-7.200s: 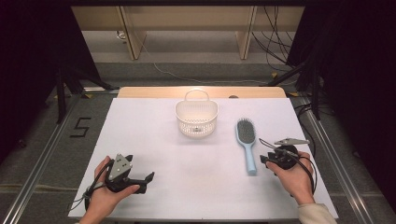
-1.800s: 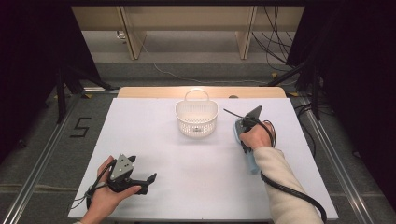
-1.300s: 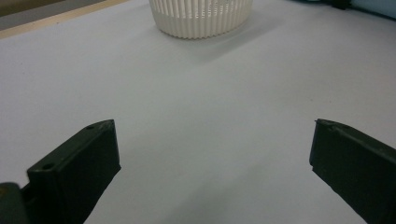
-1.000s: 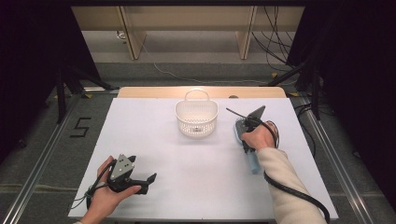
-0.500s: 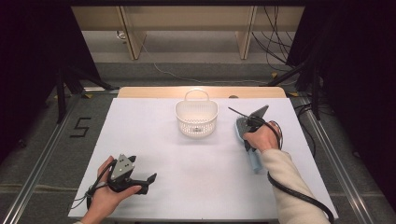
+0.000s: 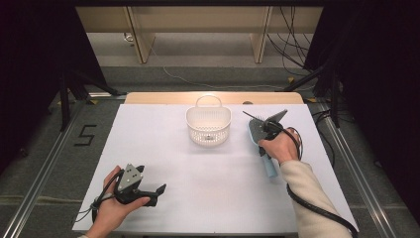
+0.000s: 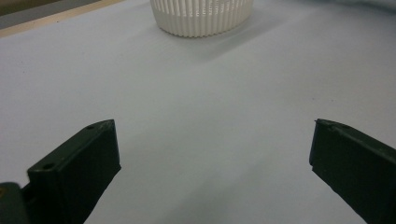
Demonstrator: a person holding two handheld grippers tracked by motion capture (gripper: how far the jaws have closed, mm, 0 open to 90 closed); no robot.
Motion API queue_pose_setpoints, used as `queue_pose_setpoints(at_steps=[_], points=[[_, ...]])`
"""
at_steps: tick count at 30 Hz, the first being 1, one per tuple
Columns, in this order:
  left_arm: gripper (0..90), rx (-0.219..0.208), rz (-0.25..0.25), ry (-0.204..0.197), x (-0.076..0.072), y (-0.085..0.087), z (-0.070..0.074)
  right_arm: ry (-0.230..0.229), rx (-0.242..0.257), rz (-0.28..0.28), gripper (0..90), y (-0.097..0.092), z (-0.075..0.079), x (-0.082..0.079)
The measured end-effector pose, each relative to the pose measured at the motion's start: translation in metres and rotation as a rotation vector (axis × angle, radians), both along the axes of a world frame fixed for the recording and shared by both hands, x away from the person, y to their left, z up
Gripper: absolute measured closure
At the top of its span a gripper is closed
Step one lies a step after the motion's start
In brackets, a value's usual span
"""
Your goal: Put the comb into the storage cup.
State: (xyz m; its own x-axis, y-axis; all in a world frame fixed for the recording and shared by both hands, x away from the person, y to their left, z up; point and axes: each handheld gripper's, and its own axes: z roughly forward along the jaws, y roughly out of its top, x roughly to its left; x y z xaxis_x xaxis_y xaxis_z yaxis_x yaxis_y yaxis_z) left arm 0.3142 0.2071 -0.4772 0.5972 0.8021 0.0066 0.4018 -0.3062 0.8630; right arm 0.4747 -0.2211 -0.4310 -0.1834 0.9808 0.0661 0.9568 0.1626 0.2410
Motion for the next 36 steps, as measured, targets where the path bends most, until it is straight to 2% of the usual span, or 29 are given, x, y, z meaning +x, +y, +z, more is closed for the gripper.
queue_pose_setpoints(at_steps=[8, 12, 24, 28, 32, 34, 36], points=[[1.1, 0.001, 0.0, -0.001, 0.0, 0.0, 0.0, -0.045, 0.024, 0.006, 70.4, -0.003, 0.004, -0.003], [1.1, 0.002, -0.001, -0.001, 0.0, 0.0, 0.0, -0.086, 0.023, 0.026, 70.4, -0.005, 0.006, -0.005], [1.2, 0.002, 0.004, -0.001, 0.0, 0.0, 0.0, -0.144, 0.037, 0.084, 70.4, -0.009, 0.008, -0.01], [1.2, 0.001, 0.005, 0.0, 0.0, 0.0, 0.0, -0.185, 0.056, 0.093, 70.4, -0.01, 0.011, -0.013], [1.3, 0.001, 0.005, 0.0, 0.0, 0.0, 0.0, -0.2, 0.058, 0.103, 70.4, -0.011, 0.012, -0.014], [1.3, 0.0, 0.006, 0.0, 0.0, 0.0, 0.0, -0.236, 0.068, 0.11, 70.4, -0.012, 0.011, -0.015], [1.3, 0.002, 0.007, 0.0, 0.0, 0.0, 0.0, -0.245, 0.083, 0.106, 70.4, -0.013, 0.012, -0.016]])
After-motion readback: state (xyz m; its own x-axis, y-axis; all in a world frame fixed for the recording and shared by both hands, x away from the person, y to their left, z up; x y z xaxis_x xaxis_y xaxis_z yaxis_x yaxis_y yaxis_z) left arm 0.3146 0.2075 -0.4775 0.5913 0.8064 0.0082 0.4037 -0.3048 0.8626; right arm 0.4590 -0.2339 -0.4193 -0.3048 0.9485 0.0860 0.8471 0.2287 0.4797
